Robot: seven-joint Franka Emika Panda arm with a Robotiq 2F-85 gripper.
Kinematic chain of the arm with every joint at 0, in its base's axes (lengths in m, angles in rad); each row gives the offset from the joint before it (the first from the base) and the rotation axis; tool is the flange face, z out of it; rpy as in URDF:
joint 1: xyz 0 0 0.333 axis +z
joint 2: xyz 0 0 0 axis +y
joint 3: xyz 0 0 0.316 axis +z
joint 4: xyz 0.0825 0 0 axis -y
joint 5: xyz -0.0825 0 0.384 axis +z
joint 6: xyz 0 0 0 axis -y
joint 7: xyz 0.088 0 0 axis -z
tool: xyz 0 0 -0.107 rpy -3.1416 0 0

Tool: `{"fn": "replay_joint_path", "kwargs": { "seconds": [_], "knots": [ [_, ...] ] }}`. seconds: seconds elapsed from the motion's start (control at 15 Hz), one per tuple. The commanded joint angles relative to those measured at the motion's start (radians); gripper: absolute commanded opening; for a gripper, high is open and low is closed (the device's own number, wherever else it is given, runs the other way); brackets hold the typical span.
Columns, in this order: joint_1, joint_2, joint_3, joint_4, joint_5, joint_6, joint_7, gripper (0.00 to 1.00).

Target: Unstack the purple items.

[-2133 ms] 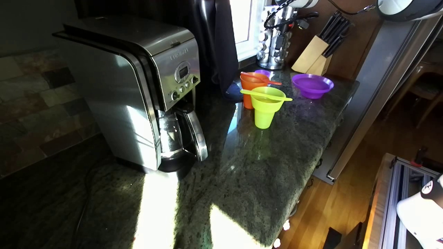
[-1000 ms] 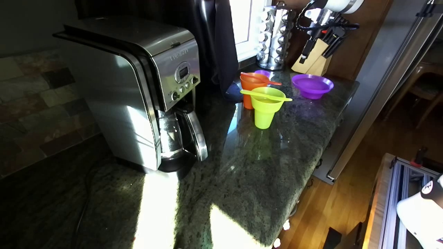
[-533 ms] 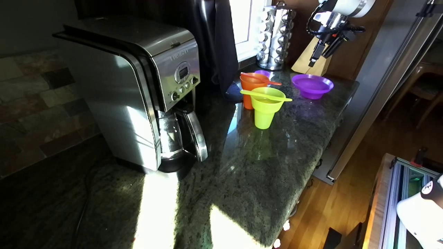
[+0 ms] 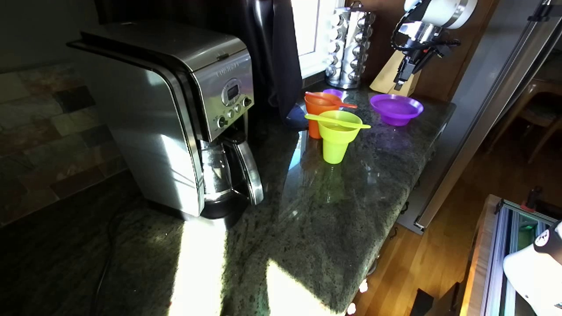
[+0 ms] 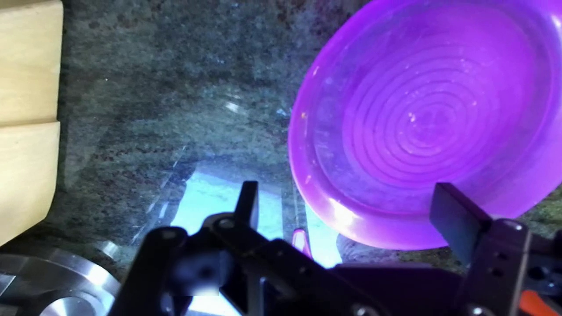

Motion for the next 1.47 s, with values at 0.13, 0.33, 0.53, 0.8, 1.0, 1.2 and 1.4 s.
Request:
{"fn": "replay_joint_path", "kwargs": {
  "seconds": [0.13,0.33,0.53,0.8,1.0,1.2,1.4],
  "knots": [
    [0.000,0.053,-0.002,0.036,0.015,0.015,-0.006,1.00],
    [0.004,0.081,0.000,0.057,0.011,0.024,0.016,1.00],
    [0.006,0.107,0.006,0.079,0.008,0.026,0.030,1.00],
    [0.007,0.141,0.010,0.112,0.003,0.038,0.068,1.00],
    [0.008,0.164,0.015,0.134,-0.003,0.044,0.096,1.00],
    [0.007,0.182,0.022,0.152,-0.010,0.032,0.107,0.73],
    [0.006,0.192,0.029,0.167,-0.014,0.025,0.113,0.49]
  ]
}}
